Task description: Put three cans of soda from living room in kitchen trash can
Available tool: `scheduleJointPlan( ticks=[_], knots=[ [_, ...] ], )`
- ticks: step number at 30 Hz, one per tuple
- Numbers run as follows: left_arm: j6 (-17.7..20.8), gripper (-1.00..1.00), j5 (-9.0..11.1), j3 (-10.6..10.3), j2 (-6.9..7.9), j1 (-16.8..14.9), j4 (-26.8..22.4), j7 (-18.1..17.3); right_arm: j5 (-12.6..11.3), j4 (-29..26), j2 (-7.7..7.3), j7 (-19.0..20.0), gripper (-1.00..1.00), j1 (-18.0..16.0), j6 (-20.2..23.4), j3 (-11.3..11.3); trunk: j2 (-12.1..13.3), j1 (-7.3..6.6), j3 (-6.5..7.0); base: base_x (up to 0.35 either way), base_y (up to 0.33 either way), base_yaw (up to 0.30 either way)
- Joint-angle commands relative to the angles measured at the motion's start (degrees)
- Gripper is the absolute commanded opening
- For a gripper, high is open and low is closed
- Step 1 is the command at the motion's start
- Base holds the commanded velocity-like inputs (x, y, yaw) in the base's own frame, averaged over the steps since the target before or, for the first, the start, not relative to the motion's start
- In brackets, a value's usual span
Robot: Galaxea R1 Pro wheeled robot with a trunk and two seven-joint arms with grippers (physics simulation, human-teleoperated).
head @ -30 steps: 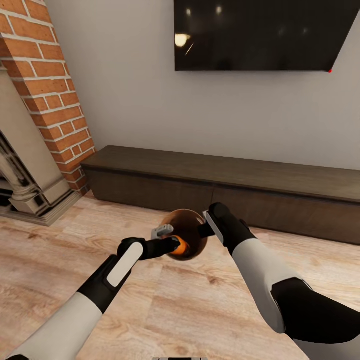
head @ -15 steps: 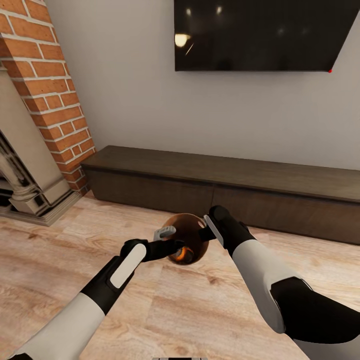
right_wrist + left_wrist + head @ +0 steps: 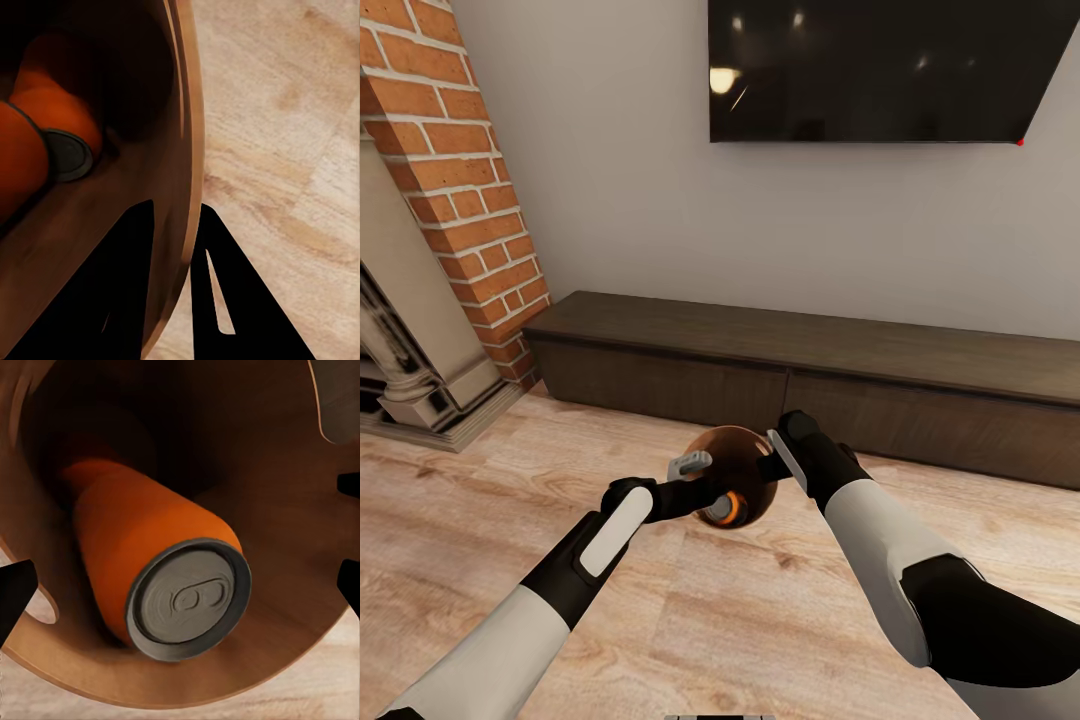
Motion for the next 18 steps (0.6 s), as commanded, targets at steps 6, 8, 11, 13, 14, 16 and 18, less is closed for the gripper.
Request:
scheduleJointPlan(
  ticks=[6, 8, 11, 13, 14, 16, 18],
  knots=[
    [0.5, 1.0, -1.3, 0.1, 0.36, 0.1, 0.1, 0.0, -1.4, -4.8, 0.0, 0.3, -1.0, -0.1, 0.0, -0.1, 0.0, -0.01, 0.01, 0.0, 0.0, 0.0],
    [0.8, 1.0, -1.2, 0.3, 0.5, 0.1, -2.2, 0.1, -1.4, -4.8, 0.0, 0.3, -1.0, -0.1, 0.0, -0.1, 0.0, -0.01, 0.01, 0.0, 0.0, 0.0],
    [2.1, 1.0, -1.0, 0.6, 0.66, 0.2, -7.2, 0.2, -1.3, -4.8, 0.0, 0.3, -1.0, -0.1, 0.0, -0.1, 0.0, -0.01, 0.01, 0.0, 0.0, 0.0],
    [4.8, 1.0, -1.0, 0.8, 0.82, 0.2, -11.4, 0.4, -1.3, -4.8, 0.0, 0.3, -1.0, -0.1, 0.0, -0.1, 0.0, -0.01, 0.01, 0.0, 0.0, 0.0],
    [5.8, 1.0, -1.1, 0.9, 0.91, 0.2, -12.7, 0.5, -1.3, -4.8, 0.0, 0.3, -1.0, -0.1, 0.0, -0.1, 0.0, -0.01, 0.01, 0.0, 0.0, 0.0],
    [9.4, 1.0, -1.0, 1.5, 2.83, 0.3, -18.3, 0.7, -1.3, -4.8, 0.0, 0.3, -1.0, -0.1, 0.0, -0.1, 0.0, -0.01, 0.01, 0.0, 0.0, 0.0],
    [10.1, 1.0, -0.8, 2.0, 4.06, 0.3, -20.0, 0.8, -1.3, -4.8, 0.0, 0.3, -1.0, -0.1, 0.0, -0.1, 0.0, -0.01, 0.01, 0.0, 0.0, 0.0]
  ],
)
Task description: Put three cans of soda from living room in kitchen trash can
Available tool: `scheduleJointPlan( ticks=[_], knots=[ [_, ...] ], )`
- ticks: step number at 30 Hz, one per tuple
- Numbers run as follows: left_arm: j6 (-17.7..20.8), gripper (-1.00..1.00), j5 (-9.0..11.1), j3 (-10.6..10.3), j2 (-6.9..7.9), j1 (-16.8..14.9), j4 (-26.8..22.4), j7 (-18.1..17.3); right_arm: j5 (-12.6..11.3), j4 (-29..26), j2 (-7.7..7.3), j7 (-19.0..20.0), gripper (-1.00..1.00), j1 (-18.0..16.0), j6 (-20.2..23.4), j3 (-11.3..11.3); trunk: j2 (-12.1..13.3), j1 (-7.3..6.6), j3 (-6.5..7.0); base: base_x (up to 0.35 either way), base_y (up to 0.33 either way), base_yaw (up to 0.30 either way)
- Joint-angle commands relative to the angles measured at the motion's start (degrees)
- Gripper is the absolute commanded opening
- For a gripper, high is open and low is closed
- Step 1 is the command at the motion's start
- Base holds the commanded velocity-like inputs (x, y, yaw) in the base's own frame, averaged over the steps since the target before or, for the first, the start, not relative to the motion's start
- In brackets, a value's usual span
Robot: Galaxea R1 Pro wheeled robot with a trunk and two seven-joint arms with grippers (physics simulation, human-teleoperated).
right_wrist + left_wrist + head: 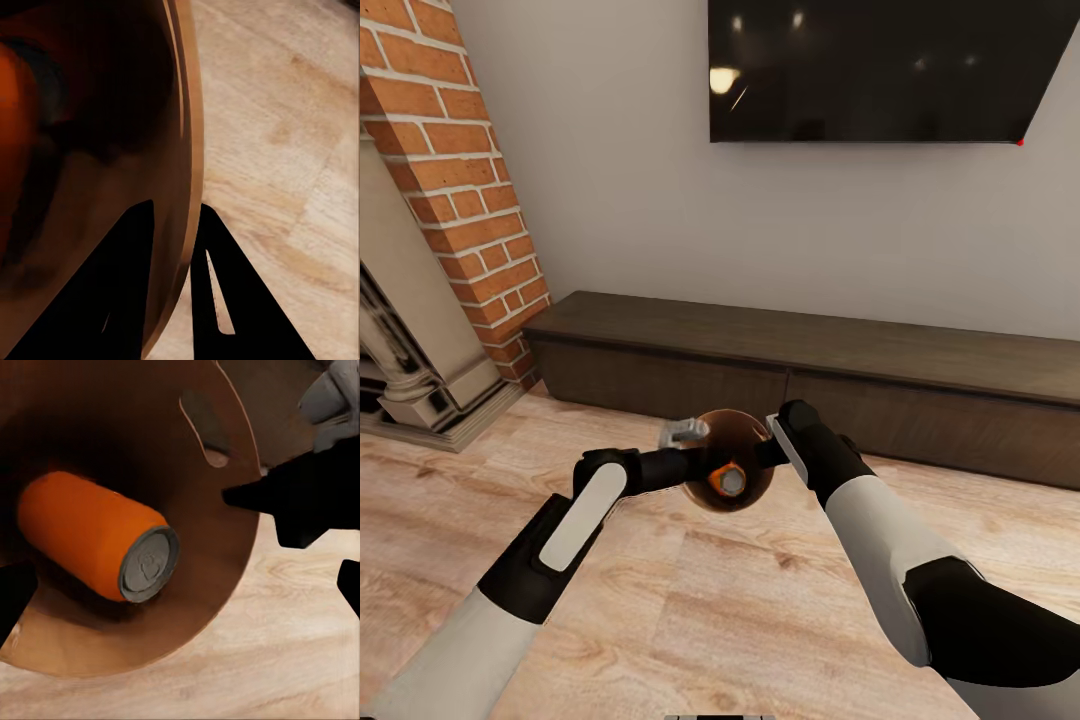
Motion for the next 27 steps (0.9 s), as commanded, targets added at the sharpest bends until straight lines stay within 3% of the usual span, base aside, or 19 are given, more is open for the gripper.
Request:
scheduleJointPlan(
  ticks=[1, 5, 6, 11, 12, 16, 23, 24, 26, 27],
  knots=[
    [0.6, 1.0, 0.2, 0.4, 1.23, 0.0, -1.4, 0.0, -1.1, 0.0, -0.06, 0.3, -1.0, 0.0, 0.0, -0.1, 0.0, -0.01, 0.01, 0.0, 0.0, 0.0],
    [2.2, 1.0, 0.4, 1.8, 3.99, 0.1, -3.6, 0.0, -1.1, 0.0, -0.2, 0.3, -1.0, 0.0, 0.0, -0.1, 0.0, -0.01, 0.01, 0.0, 0.0, 0.0],
    [3.2, 1.0, 0.5, 3.9, 5.65, 0.7, -4.6, 0.0, -1.1, 0.0, -0.27, 0.3, -1.0, 0.0, 0.0, -0.1, 0.0, -0.01, 0.01, 0.0, 0.0, 0.0],
    [5.7, 1.0, 0.6, 8.5, 6.87, 2.8, -6.9, 0.0, -1.1, 0.0, -0.3, 0.3, -1.0, 0.0, 0.0, -0.1, 0.0, -0.01, 0.01, 0.0, 0.0, 0.0],
    [7.0, 1.0, 0.6, 10.6, 7.04, 3.4, -7.3, -0.1, -1.1, 0.0, -0.31, 0.3, -1.0, 0.0, 0.0, -0.2, 0.0, -0.01, 0.01, 0.0, 0.0, 0.0],
    [9.4, 1.0, 0.5, 15.9, 7.83, 4.3, -7.9, -0.3, -1.1, 0.0, -0.31, 0.3, -1.0, 0.0, 0.0, -0.3, 0.0, -0.01, 0.01, 0.0, 0.0, 0.0],
    [9.8, 1.0, -0.2, 18.8, 9.28, 6.7, -7.9, 0.0, -1.1, -0.1, -0.39, 0.3, -1.0, 0.0, 0.0, -0.5, 0.0, -0.01, 0.01, 0.0, 0.0, 0.0],
    [8.9, 1.0, -1.0, 19.1, 10.39, 8.6, -7.7, 0.1, -1.1, -0.1, -0.47, 0.2, -1.0, 0.0, 0.0, -0.7, 0.0, -0.01, 0.01, 0.0, 0.0, 0.0],
    [7.3, 1.0, -2.3, 19.2, 10.93, 9.5, -7.6, 0.0, -1.1, -0.1, -0.67, 0.2, -1.0, 0.0, 0.0, -0.7, 0.0, -0.01, 0.01, 0.0, 0.0, 0.0],
    [2.6, 1.0, -6.3, 19.2, 11.47, 11.6, -7.4, -0.2, -1.1, -0.2, -1.48, 0.3, -1.0, 0.0, 0.0, -0.8, 0.0, -0.01, 0.01, 0.0, 0.0, 0.0]
  ],
)
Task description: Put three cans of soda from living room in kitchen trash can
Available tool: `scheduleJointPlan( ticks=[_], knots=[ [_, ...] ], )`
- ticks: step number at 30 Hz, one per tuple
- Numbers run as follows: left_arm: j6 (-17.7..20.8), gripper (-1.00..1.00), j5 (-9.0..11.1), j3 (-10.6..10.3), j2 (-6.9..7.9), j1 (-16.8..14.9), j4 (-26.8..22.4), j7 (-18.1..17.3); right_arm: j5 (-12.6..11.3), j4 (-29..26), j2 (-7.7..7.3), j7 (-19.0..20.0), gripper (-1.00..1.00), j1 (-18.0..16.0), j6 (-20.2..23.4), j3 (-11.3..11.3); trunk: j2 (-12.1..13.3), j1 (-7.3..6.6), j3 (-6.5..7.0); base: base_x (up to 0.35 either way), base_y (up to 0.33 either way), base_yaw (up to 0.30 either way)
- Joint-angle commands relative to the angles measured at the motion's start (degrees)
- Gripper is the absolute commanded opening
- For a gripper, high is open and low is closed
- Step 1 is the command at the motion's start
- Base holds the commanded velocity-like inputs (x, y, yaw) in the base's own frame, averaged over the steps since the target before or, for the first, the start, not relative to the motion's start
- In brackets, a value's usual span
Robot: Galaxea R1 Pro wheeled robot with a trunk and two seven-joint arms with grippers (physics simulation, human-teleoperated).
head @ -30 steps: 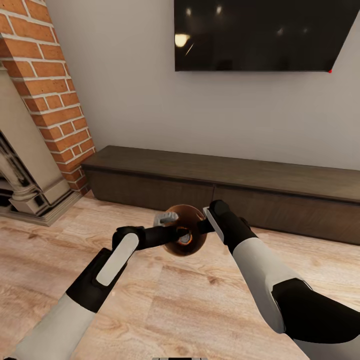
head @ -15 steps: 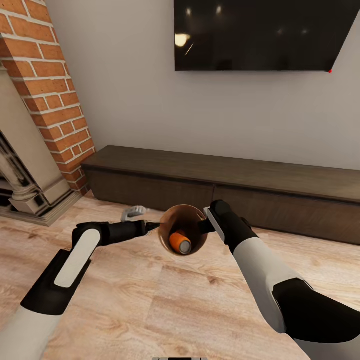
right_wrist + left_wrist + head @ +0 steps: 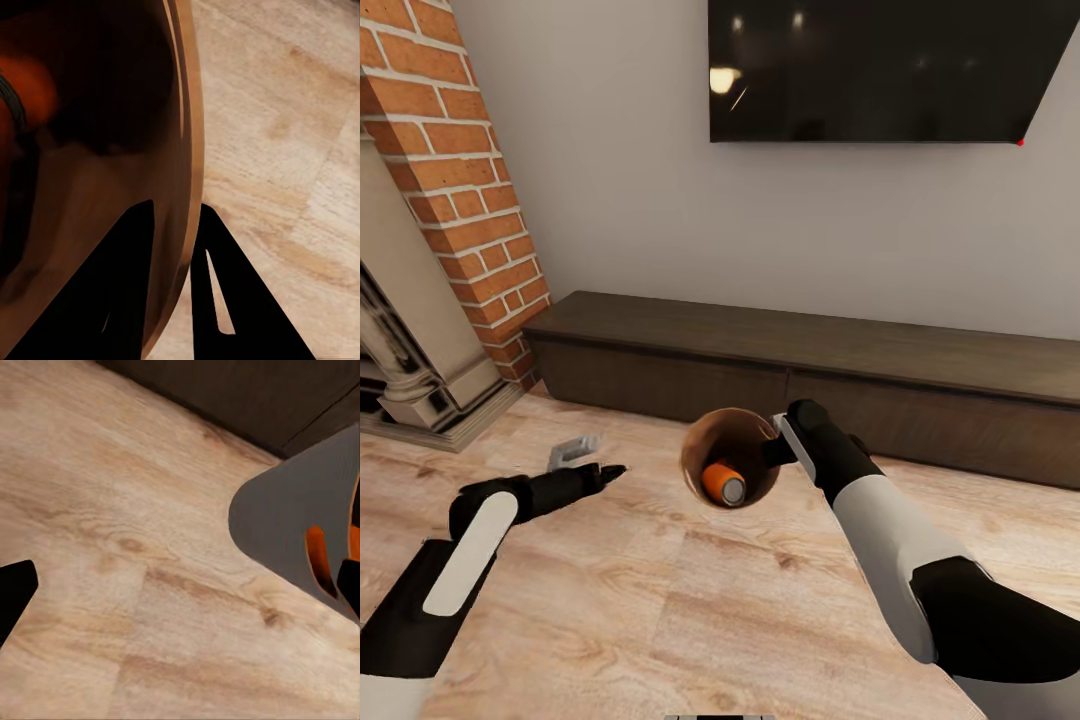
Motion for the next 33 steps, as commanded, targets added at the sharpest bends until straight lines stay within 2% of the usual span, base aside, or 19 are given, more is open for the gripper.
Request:
scheduleJointPlan(
  ticks=[1, 4, 5, 6, 7, 9, 10, 13, 14, 16, 20, 21, 25, 29, 33],
  knots=[
    [-2.4, 1.0, -2.3, 0.0, 0.14, 1.3, 0.4, -0.2, 0.6, -0.1, -0.5, 0.1, -1.0, 0.0, 0.0, 0.0, 0.0, -0.01, 0.01, 0.0, 0.0, 0.0],
    [-5.4, 1.0, -5.1, 0.0, 0.26, 3.0, 1.3, -0.6, 0.6, -0.4, -1.21, 0.1, -1.0, 0.0, 0.0, -0.1, 0.0, -0.01, 0.01, 0.0, 0.0, 0.0],
    [-7.8, 1.0, -6.7, 0.0, 0.3, 4.2, 2.0, -1.3, 0.6, -0.5, -1.71, 0.2, -1.0, 0.0, 0.0, -0.1, 0.0, -0.01, 0.01, 0.0, 0.0, 0.0],
    [-9.2, 1.0, -7.4, 0.0, 0.32, 4.8, 2.5, -1.7, 0.6, -0.5, -1.95, 0.2, -1.0, 0.0, 0.0, -0.1, 0.0, -0.01, 0.01, 0.0, 0.0, 0.0],
    [-13.3, 1.0, -9.8, 0.0, 0.39, 6.5, 4.2, -3.3, 0.6, -0.6, -2.65, 0.2, -1.0, 0.1, 0.0, -0.1, 0.0, -0.01, 0.01, 0.0, 0.0, 0.0],
    [-15.9, 1.0, -11.7, 0.0, 0.42, 7.5, 5.8, -4.7, 0.5, -0.7, -3.16, 0.3, -1.0, 0.1, 0.0, -0.1, 0.0, -0.01, 0.01, 0.0, 0.0, 0.0],
    [-18.7, 1.0, -14.0, 0.0, 0.42, 8.2, 8.2, -6.8, 0.5, -0.8, -3.85, 0.4, -1.0, 0.7, 0.0, 0.0, 0.0, -0.01, 0.01, 0.0, 0.0, 0.0],
    [-24.0, 1.0, -18.1, 0.0, 0.38, 9.0, 12.9, -10.5, 0.5, -1.6, -4.86, 0.5, -1.0, 2.6, 0.0, 0.1, 0.0, -0.01, 0.01, 0.0, 0.0, 0.0],
    [-27.6, 1.0, -20.7, -0.1, 0.36, 9.2, 15.3, -12.2, 0.6, -3.6, -5.28, 0.6, -1.0, 4.6, 0.0, 0.1, 0.0, -0.01, 0.01, 0.0, 0.0, 0.0],
    [-29.4, 1.0, -21.8, -0.1, 0.37, 9.4, 16.3, -12.8, 0.7, -5.6, -5.62, 0.6, -1.0, 6.3, 0.0, 0.1, 0.0, -0.01, 0.01, 0.0, 0.0, 0.0],
    [-32.8, 1.0, -23.3, -0.1, 0.34, 11.3, 17.7, -13.7, 0.6, -14.2, -7.6, 0.9, -1.0, 12.5, 0.0, 0.2, 0.0, -0.01, 0.01, 0.0, 0.0, 0.0],
    [-33.2, 1.0, -23.5, -0.1, 0.32, 11.9, 17.8, -13.8, 0.7, -16.1, -7.86, 1.0, -1.0, 14.2, 0.0, 0.2, 0.0, -0.01, 0.01, 0.0, 0.0, 0.0],
    [-33.5, 1.0, -23.5, 0.0, 0.24, 12.4, 17.9, -14.0, 0.7, -19.5, -8.49, 1.1, -1.0, 17.1, 0.0, 0.0, 0.0, -0.01, 0.01, 0.0, 0.0, 0.0],
    [-33.3, 1.0, -23.2, 0.1, 0.07, 12.7, 18.2, -14.0, 0.4, -25.8, -10.11, 2.0, -1.0, 23.0, 0.0, -0.1, 0.0, -0.01, 0.01, 0.0, 0.0, 0.0],
    [-33.8, 1.0, -23.5, 0.1, -0.22, 12.8, 19.0, -13.5, 0.3, -28.6, -10.53, 3.0, -1.0, 25.3, -1.5, -0.1, 0.0, -0.01, 0.02, 0.0, 0.0, 0.0]
  ],
)
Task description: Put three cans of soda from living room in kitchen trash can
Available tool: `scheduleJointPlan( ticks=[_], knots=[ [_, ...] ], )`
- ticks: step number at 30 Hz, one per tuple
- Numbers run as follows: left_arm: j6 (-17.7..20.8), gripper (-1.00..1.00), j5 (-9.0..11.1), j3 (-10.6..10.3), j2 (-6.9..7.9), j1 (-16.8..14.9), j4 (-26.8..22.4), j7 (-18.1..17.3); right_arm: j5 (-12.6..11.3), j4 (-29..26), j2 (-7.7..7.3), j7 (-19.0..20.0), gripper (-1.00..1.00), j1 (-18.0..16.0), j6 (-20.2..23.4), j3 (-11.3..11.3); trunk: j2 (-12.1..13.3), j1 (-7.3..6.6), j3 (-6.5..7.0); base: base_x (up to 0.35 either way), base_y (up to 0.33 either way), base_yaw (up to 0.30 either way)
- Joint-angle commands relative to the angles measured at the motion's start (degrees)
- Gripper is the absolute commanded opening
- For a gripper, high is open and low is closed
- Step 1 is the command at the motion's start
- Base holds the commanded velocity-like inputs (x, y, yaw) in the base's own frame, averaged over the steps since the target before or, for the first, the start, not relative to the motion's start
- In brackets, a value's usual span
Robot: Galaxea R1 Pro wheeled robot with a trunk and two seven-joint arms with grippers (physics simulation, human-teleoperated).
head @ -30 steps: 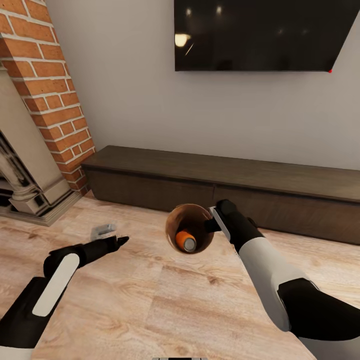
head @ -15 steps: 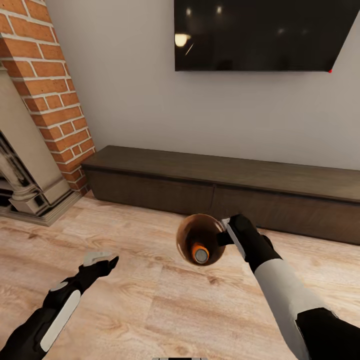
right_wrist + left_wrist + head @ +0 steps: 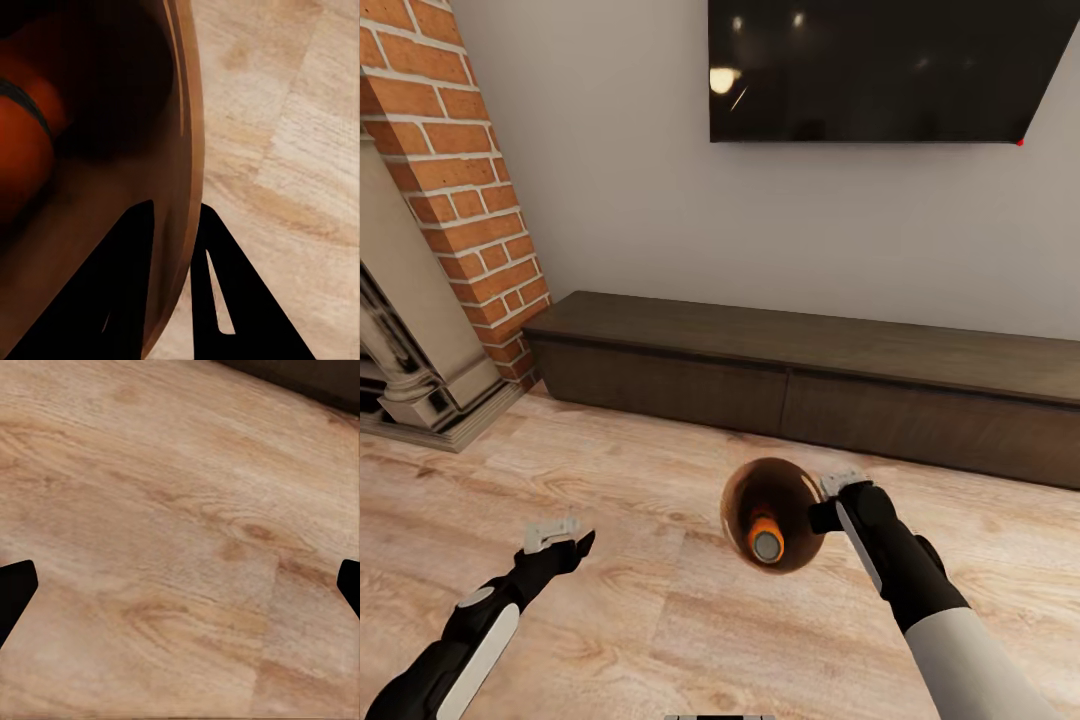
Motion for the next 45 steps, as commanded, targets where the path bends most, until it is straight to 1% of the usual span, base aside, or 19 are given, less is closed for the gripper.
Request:
scheduleJointPlan(
  ticks=[1, 3, 9, 13, 18, 35, 45],
  knots=[
    [-0.5, 1.0, 0.0, 0.0, -0.04, 0.0, 0.5, 0.1, -0.9, -1.7, -0.03, 0.4, -1.0, 0.3, -0.4, 0.0, 0.0, -0.01, 0.02, 0.0, 0.0, 0.0],
    [-1.3, 1.0, 0.0, 0.0, -0.07, 0.0, 1.2, 0.1, -1.0, -2.0, -0.06, 0.6, -1.0, 0.5, -0.6, -0.2, 0.0, -0.01, 0.07, 0.0, 0.0, 0.0],
    [-6.9, 1.0, -0.2, -0.3, -0.15, 0.0, 5.9, 0.2, -1.2, -3.1, 0.11, 2.6, -1.0, 0.8, -1.3, -0.9, 0.0, -0.01, 0.16, 0.0, 0.0, 0.127],
    [-8.6, 1.0, -0.2, -0.1, -0.13, 0.0, 7.3, 0.2, -1.2, -4.1, 0.23, 2.9, -1.0, 0.9, -3.2, -1.0, 0.0, -0.01, 0.18, 0.0, 0.0, 0.225],
    [-9.1, 1.0, -0.2, 0.0, -0.19, 0.0, 7.7, 0.3, -1.2, -4.8, 0.05, 3.0, -1.0, 1.0, -4.1, -1.1, 0.0, -0.01, 0.18, 0.0, 0.0, 0.25],
    [-9.2, 1.0, 0.2, 0.2, -0.12, 0.0, 7.8, 0.4, -1.0, -4.9, 0.13, 2.7, -1.0, 1.3, -4.2, -0.9, 0.0, -0.01, 0.18, 0.003, 0.0, 0.257],
    [-9.3, 1.0, 0.3, 0.2, -0.13, 0.0, 7.9, 0.4, -0.9, -4.9, 0.09, 2.6, -1.0, 1.3, -4.2, -0.9, 0.0, -0.01, 0.18, 0.134, 0.0, 0.257]
  ],
)
